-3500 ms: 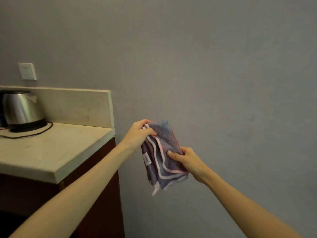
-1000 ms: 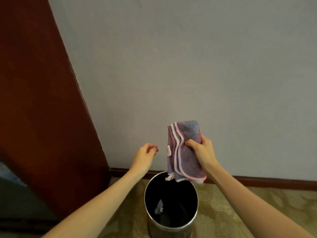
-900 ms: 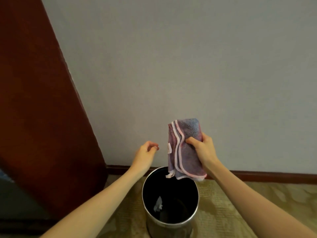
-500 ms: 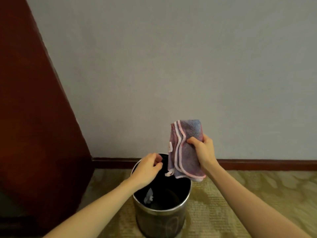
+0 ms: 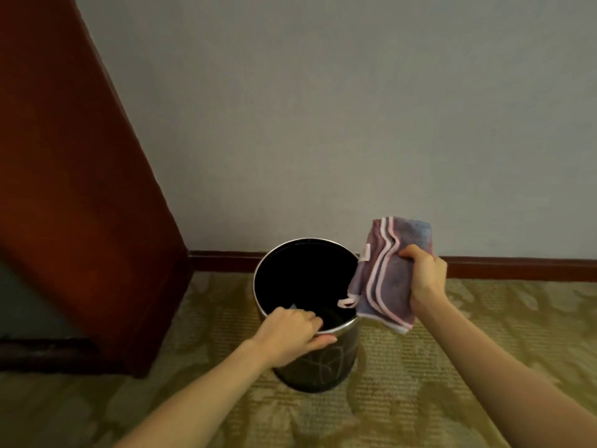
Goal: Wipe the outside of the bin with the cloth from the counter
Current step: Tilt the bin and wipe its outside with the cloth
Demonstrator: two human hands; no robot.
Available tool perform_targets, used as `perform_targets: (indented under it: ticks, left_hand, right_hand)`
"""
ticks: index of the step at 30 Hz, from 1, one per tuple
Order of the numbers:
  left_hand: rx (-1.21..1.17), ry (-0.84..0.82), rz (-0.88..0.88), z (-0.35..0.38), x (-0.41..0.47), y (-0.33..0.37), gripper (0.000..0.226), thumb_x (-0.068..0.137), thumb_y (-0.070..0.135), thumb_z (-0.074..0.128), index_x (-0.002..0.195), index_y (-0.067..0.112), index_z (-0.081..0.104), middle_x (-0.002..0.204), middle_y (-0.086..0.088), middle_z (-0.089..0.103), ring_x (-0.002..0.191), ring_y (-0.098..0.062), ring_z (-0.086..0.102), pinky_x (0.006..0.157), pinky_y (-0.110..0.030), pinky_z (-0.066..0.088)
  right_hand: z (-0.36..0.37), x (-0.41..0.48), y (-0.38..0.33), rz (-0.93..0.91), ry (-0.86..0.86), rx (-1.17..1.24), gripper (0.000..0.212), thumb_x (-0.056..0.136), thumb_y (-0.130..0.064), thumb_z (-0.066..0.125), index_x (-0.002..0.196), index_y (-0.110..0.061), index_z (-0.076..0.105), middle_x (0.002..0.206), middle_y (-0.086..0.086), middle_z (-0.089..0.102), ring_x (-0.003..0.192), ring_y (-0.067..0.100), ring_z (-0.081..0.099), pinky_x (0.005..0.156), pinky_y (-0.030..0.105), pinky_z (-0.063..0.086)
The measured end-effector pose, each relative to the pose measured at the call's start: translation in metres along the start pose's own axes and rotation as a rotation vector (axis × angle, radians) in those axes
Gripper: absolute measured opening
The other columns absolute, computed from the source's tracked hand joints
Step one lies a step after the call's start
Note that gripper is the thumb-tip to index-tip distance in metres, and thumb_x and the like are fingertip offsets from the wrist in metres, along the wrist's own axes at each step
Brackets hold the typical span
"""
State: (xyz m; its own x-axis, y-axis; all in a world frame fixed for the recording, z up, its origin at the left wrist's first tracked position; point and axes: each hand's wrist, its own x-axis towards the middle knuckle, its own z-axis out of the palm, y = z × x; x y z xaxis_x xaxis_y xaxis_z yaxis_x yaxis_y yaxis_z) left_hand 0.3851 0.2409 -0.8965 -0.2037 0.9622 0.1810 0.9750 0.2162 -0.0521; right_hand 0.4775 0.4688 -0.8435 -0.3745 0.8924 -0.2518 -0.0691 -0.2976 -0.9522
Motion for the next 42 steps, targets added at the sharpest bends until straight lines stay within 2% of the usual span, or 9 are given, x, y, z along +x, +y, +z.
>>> perform_targets:
  ticks: [2, 8, 15, 22, 27, 30, 36, 39, 42]
  left_hand:
    - [0.003, 0.033, -0.054, 0.001, -0.001, 0.002, 0.067, 0.089, 0.065, 0.013, 0.087, 0.018, 0.061, 0.090, 0.000, 0.068, 0.084, -0.020, 0.065, 0.055, -0.035, 0.045]
    - [0.098, 0.142, -0.107, 0.004, -0.002, 0.007, 0.055, 0.088, 0.059, 0.035, 0.057, 0.019, 0.058, 0.056, 0.003, 0.063, 0.054, -0.015, 0.064, 0.038, -0.023, 0.035]
    - [-0.003, 0.170, -0.110, 0.007, -0.002, 0.005, 0.068, 0.087, 0.065, 0.019, 0.066, 0.016, 0.061, 0.066, 0.001, 0.064, 0.065, -0.019, 0.063, 0.049, -0.030, 0.033]
    - [-0.117, 0.191, -0.197, 0.002, -0.003, 0.018, 0.063, 0.089, 0.063, 0.024, 0.060, 0.017, 0.056, 0.060, 0.002, 0.058, 0.059, -0.016, 0.058, 0.052, -0.035, 0.041]
    - [-0.283, 0.240, -0.385, -0.011, 0.007, 0.023, 0.059, 0.087, 0.061, 0.037, 0.052, 0.017, 0.055, 0.048, 0.003, 0.053, 0.046, -0.009, 0.051, 0.051, -0.033, 0.045]
    - [-0.335, 0.309, -0.521, -0.026, 0.011, 0.008, 0.058, 0.086, 0.061, 0.041, 0.047, 0.019, 0.051, 0.042, 0.005, 0.047, 0.042, -0.009, 0.049, 0.045, -0.030, 0.038]
    - [-0.459, 0.402, -0.775, -0.048, -0.004, -0.045, 0.065, 0.087, 0.054, 0.049, 0.047, 0.003, 0.050, 0.044, -0.004, 0.047, 0.045, -0.026, 0.049, 0.049, -0.034, 0.035]
    - [-0.481, 0.431, -0.879, -0.049, -0.013, -0.064, 0.063, 0.090, 0.049, 0.049, 0.042, 0.010, 0.036, 0.041, -0.002, 0.036, 0.043, -0.025, 0.039, 0.047, -0.035, 0.024]
    - [-0.472, 0.445, -0.978, -0.049, -0.016, -0.081, 0.061, 0.091, 0.048, 0.046, 0.043, 0.011, 0.035, 0.046, -0.006, 0.041, 0.051, -0.030, 0.043, 0.051, -0.036, 0.027]
  right_hand:
    - [-0.011, -0.004, 0.012, 0.057, 0.025, 0.079, 0.006, 0.060, -0.010, 0.065, 0.066, -0.009, 0.064, 0.054, 0.001, 0.066, 0.047, 0.014, 0.062, 0.046, 0.022, 0.046]
    - [-0.049, -0.012, 0.061, 0.204, 0.080, 0.090, 0.009, 0.057, -0.010, 0.065, 0.066, -0.008, 0.064, 0.062, 0.008, 0.066, 0.059, 0.026, 0.061, 0.059, 0.031, 0.048]
    - [-0.067, -0.030, 0.106, 0.239, 0.076, 0.038, 0.012, 0.063, -0.011, 0.067, 0.073, -0.005, 0.064, 0.054, 0.005, 0.067, 0.050, 0.021, 0.063, 0.052, 0.028, 0.046]
    - [-0.064, -0.042, 0.102, 0.228, 0.036, -0.058, 0.012, 0.069, -0.013, 0.066, 0.078, -0.005, 0.062, 0.060, 0.007, 0.067, 0.057, 0.026, 0.064, 0.051, 0.028, 0.044]
    - [-0.059, -0.040, 0.089, 0.164, -0.005, -0.163, 0.012, 0.068, -0.014, 0.066, 0.077, -0.007, 0.064, 0.057, 0.004, 0.068, 0.057, 0.023, 0.065, 0.050, 0.024, 0.044]
    - [-0.055, -0.036, 0.089, 0.133, -0.018, -0.195, 0.016, 0.066, -0.015, 0.067, 0.080, -0.007, 0.066, 0.067, 0.009, 0.070, 0.062, 0.026, 0.067, 0.053, 0.027, 0.047]
    - [-0.036, -0.030, 0.093, 0.159, -0.011, -0.182, 0.018, 0.067, -0.018, 0.067, 0.081, -0.006, 0.064, 0.076, 0.014, 0.068, 0.068, 0.030, 0.066, 0.056, 0.029, 0.047]
    - [-0.021, -0.030, 0.096, 0.182, -0.043, -0.170, 0.022, 0.067, -0.018, 0.067, 0.084, -0.006, 0.064, 0.077, 0.013, 0.069, 0.069, 0.029, 0.066, 0.056, 0.029, 0.047]
    - [-0.007, -0.032, 0.100, 0.208, -0.083, -0.161, 0.031, 0.066, -0.021, 0.067, 0.092, -0.006, 0.064, 0.083, 0.014, 0.069, 0.073, 0.030, 0.067, 0.060, 0.032, 0.049]
